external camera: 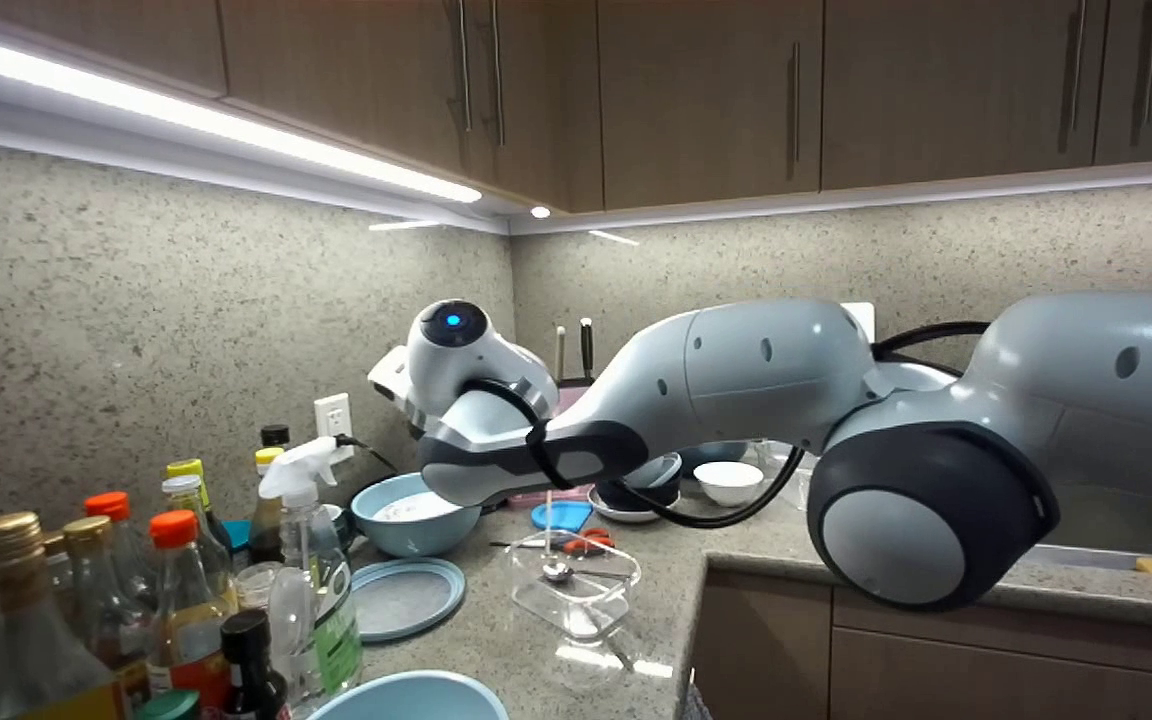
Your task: Put the chopstick in the right blue bowl
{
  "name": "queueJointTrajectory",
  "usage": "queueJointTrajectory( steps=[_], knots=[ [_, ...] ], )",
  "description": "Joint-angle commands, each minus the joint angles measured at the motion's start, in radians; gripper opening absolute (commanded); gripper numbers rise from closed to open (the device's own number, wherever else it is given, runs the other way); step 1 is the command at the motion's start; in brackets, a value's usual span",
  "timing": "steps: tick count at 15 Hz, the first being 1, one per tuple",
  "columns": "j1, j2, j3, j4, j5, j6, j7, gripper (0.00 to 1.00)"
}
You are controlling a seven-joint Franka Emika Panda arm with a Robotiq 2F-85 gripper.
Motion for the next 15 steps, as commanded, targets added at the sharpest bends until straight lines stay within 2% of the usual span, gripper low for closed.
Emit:
queueJointTrajectory(
  steps=[1, 7, 10, 13, 15],
  knots=[
    [0.01, 0.028, 0.005, 0.02, 0.036, -0.008, -0.048, 0.02],
    [-0.003, 0.033, 0.02, 0.011, 0.05, 0.051, -0.079, 0.02],
    [0.008, 0.028, 0.039, -0.003, 0.047, 0.165, -0.2, 0.02],
    [0.01, 0.038, 0.129, 0.022, 0.039, 0.223, -0.352, 0.02],
    [0.007, 0.029, 0.22, 0.01, 0.059, 0.287, -0.474, 0.02]
  ],
)
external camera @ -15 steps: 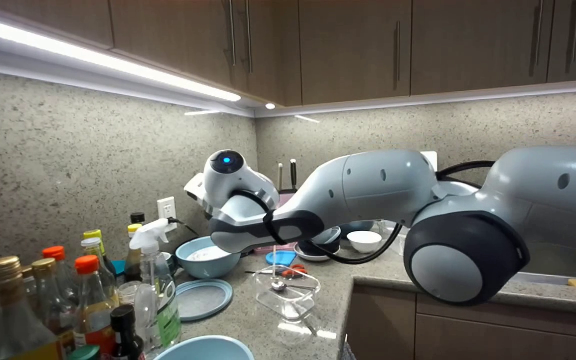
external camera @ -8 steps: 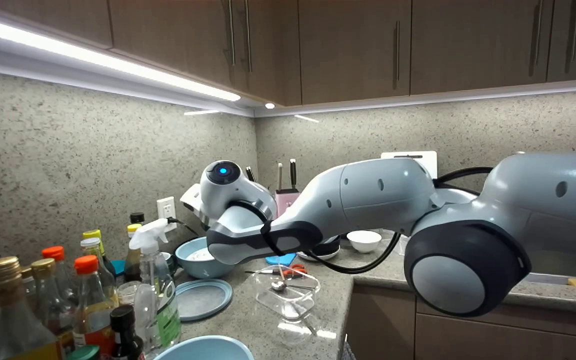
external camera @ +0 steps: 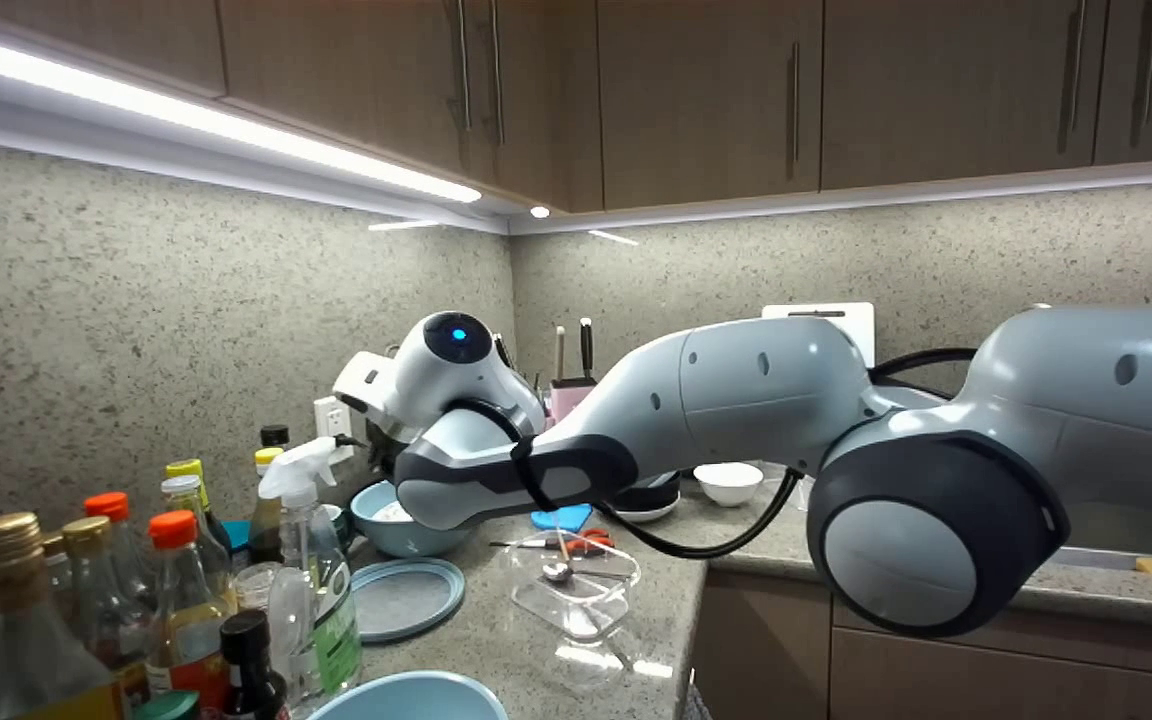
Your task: Put the chopstick in the right blue bowl
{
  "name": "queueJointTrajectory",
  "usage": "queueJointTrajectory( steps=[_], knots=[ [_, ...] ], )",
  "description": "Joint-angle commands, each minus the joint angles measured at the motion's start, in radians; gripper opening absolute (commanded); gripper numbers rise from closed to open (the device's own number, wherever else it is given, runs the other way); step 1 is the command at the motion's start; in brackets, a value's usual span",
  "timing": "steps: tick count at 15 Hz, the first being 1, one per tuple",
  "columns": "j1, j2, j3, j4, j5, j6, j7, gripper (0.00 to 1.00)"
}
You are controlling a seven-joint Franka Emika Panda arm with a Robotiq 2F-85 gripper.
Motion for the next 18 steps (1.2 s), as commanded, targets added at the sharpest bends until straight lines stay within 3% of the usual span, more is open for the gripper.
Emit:
queueJointTrajectory(
  steps=[1, 4, 6, 7, 9, 10, 14, 15, 17, 18],
  knots=[
    [-0.013, -0.005, 0.168, -0.004, 0.053, 0.099, -0.251, 0.02],
    [-0.041, -0.069, 0.404, -0.112, 0.078, 0.095, -0.438, 0.02],
    [-0.067, -0.051, 0.527, -0.07, 0.143, 0.012, -0.57, 0.02],
    [-0.06, -0.052, 0.488, -0.054, 0.264, -0.016, -0.626, 0.02],
    [-0.078, -0.05, 0.507, -0.018, 0.372, -0.105, -0.692, 0.02],
    [-0.108, -0.048, 0.572, -0.011, 0.343, -0.148, -0.694, 0.02],
    [-0.206, -0.05, 0.633, 0.004, 0.393, -0.291, -0.682, 0.02],
    [-0.226, -0.068, 0.567, -0.02, 0.495, -0.308, -0.699, 0.02],
    [-0.24, -0.048, 0.505, 0.003, 0.521, -0.297, -0.691, 0.02],
    [-0.212, -0.048, 0.495, 0.011, 0.549, -0.286, -0.672, 0.06]
  ],
)
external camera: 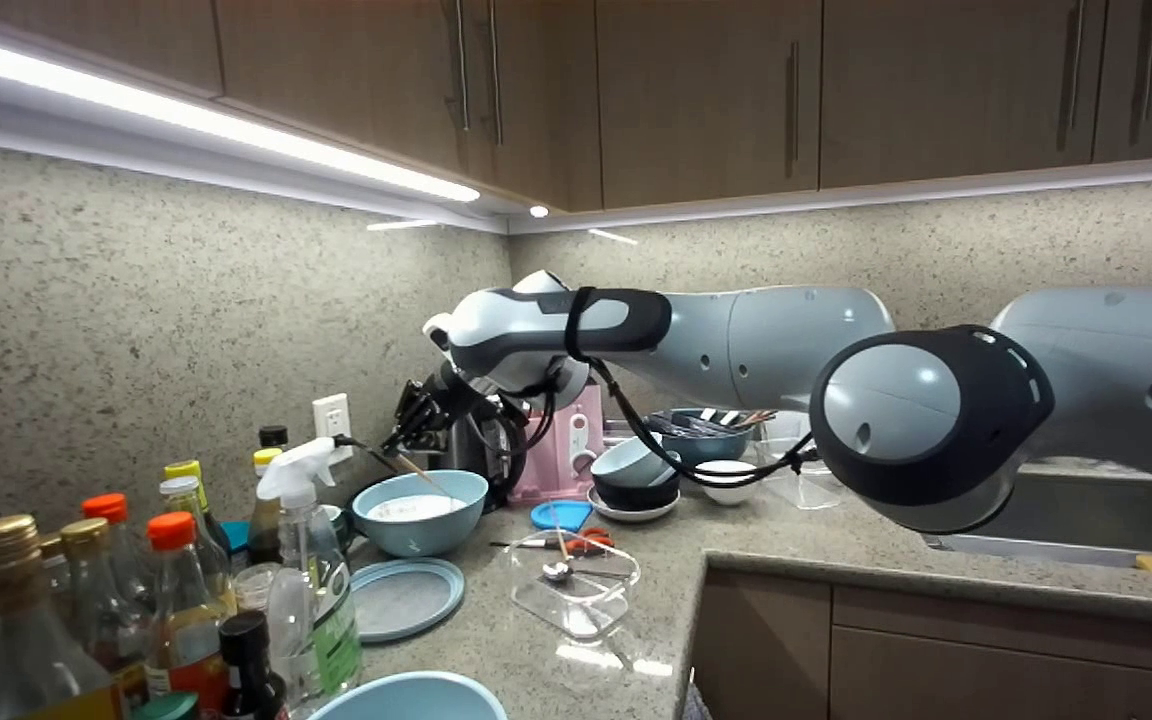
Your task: Put the chopstick in the right blue bowl
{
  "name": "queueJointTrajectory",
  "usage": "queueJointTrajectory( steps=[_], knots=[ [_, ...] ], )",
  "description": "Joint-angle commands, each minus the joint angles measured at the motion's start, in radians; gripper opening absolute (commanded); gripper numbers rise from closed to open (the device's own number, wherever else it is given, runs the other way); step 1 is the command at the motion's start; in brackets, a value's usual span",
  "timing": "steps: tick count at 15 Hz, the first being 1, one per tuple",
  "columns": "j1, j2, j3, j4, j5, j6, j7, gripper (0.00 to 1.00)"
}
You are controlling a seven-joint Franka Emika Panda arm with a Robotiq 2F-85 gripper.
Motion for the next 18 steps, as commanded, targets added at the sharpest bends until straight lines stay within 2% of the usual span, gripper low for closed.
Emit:
queueJointTrajectory(
  steps=[1, 3, 4, 8, 9, 10, 17, 18],
  knots=[
    [0.006, -0.015, -0.073, -0.008, 0.085, 0.001, -0.011, 0.06],
    [0.007, -0.018, -0.083, -0.008, 0.085, 0.001, -0.01, 0.06],
    [0.008, -0.018, -0.086, -0.009, 0.085, 0.001, -0.01, 0.02],
    [0.031, -0.014, -0.135, -0.003, 0.096, 0.013, -0.021, 0.02],
    [0.038, -0.012, -0.15, -0.001, 0.092, 0.022, -0.016, 0.31],
    [0.041, -0.013, -0.158, -0.002, 0.092, 0.023, -0.016, 0.32],
    [0.047, -0.015, -0.197, -0.003, 0.091, 0.027, -0.013, 0.77],
    [0.054, -0.011, -0.213, 0.0, 0.084, 0.062, 0.017, 0.83]
  ],
)
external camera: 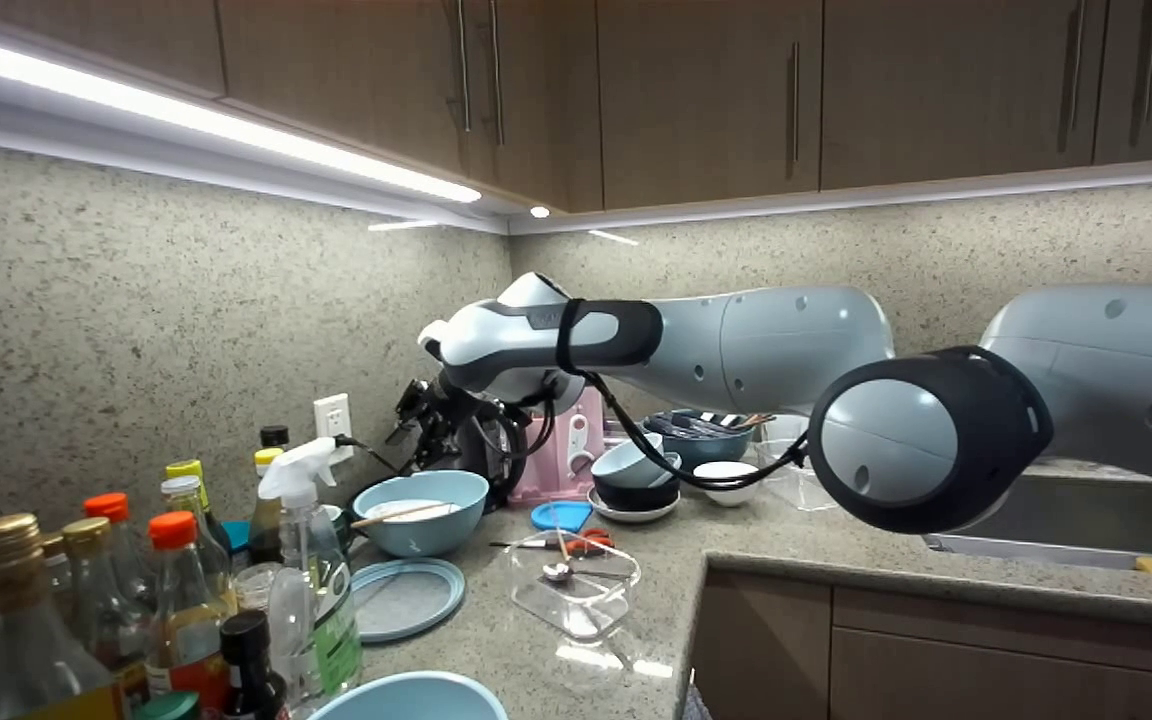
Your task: Put the chopstick in the right blue bowl
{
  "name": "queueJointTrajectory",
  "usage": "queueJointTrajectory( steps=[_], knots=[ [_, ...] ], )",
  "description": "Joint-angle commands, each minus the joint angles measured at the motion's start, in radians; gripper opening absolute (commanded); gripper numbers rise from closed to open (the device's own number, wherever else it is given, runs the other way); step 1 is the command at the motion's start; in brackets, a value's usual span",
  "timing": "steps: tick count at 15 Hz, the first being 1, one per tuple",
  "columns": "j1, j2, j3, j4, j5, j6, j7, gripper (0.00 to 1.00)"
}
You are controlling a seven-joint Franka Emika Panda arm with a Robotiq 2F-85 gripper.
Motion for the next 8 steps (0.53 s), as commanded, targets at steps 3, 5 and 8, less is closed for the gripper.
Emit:
queueJointTrajectory(
  steps=[3, 5, 8],
  knots=[
    [0.01, -0.007, -0.042, -0.009, 0.014, 0.065, 0.026, 0.77],
    [0.014, -0.006, -0.047, -0.01, 0.011, 0.078, 0.032, 0.89],
    [0.015, -0.006, -0.048, -0.009, 0.011, 0.081, 0.032, 0.9]
  ],
)
